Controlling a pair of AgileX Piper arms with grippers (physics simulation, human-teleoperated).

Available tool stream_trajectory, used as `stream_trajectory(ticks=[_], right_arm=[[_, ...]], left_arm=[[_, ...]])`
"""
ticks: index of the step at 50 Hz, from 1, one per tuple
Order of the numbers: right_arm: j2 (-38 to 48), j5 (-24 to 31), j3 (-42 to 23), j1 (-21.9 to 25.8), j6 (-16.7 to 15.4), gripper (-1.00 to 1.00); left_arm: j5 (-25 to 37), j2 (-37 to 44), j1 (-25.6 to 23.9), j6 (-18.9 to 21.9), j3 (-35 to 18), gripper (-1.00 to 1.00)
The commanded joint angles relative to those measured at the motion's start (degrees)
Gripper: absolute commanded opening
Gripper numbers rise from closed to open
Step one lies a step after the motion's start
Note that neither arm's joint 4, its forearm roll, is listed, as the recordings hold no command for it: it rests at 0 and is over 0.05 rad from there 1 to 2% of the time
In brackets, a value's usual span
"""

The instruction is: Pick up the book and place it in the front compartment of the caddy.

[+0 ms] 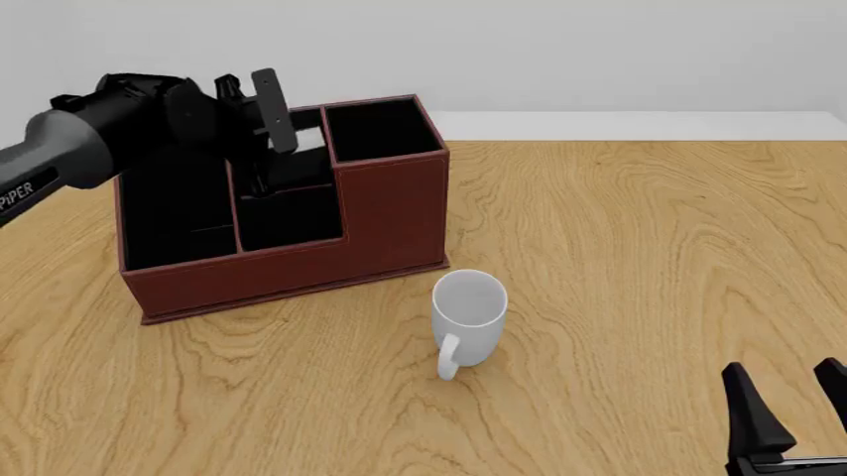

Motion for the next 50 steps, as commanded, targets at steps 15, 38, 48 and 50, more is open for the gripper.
stream_trajectory(ticks=[15,38,48,50], right_arm=[[1.0,-0.2,0.0,0.4,-1.7,1.0],[2.1,-0.5,0.0,1.3,-2.4,1.0],[1.9,-0.3,0.0,1.4,-2.5,1.0],[1.8,-0.2,0.0,1.3,-2.5,1.0]], left_arm=[[-3.9,7.0,1.8,1.7,-4.9,-1.0],[-5.9,13.3,5.6,3.4,-12.3,1.0],[-6.9,15.3,6.8,3.4,-13.3,1.0],[-7.1,15.5,6.9,3.5,-13.4,1.0]])
